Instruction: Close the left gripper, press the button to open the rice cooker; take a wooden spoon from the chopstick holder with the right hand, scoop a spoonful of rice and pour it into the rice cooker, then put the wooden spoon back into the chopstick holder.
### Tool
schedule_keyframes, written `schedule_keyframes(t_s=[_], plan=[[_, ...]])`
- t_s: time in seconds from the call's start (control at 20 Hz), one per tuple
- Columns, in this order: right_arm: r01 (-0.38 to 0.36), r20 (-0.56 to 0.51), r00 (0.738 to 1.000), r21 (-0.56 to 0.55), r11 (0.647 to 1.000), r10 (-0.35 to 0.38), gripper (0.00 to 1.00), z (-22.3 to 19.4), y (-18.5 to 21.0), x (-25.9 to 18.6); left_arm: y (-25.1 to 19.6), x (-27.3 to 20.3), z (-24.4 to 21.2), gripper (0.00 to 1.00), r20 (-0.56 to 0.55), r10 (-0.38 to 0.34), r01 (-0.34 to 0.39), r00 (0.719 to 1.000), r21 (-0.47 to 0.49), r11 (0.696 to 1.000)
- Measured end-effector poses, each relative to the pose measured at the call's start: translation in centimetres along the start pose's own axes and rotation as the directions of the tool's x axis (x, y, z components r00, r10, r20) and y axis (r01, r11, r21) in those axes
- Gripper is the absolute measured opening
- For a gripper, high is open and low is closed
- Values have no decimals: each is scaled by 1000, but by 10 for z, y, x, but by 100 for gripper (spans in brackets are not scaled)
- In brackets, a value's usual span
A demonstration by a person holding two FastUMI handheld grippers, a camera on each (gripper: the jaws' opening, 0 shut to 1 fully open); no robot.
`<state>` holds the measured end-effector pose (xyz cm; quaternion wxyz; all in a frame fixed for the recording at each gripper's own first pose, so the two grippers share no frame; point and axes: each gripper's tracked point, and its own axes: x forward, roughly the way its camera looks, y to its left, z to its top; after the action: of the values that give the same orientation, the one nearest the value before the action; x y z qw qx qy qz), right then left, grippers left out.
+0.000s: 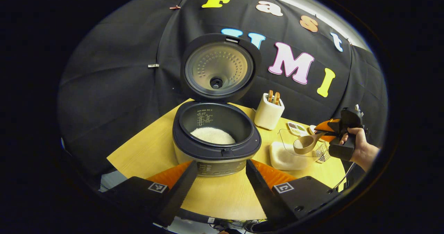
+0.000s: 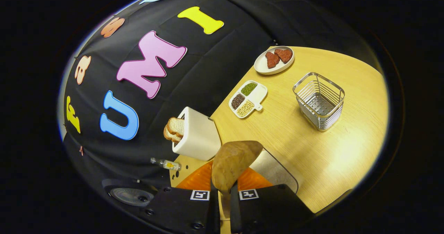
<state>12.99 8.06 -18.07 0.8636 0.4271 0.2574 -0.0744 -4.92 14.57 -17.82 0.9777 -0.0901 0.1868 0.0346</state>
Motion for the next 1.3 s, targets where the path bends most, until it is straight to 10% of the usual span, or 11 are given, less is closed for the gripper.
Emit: schedule_keyframes(t_s=[0.95,1.3], plan=[[-262,-271,930,-6,965,250,16,-133,188,-22,63,-22,13,95,83,110,-99,990,-128,987],[-413,-297,895,-265,871,334,16,-189,239,-24,91,-30,4,95,66,152,-141,986,-145,979]])
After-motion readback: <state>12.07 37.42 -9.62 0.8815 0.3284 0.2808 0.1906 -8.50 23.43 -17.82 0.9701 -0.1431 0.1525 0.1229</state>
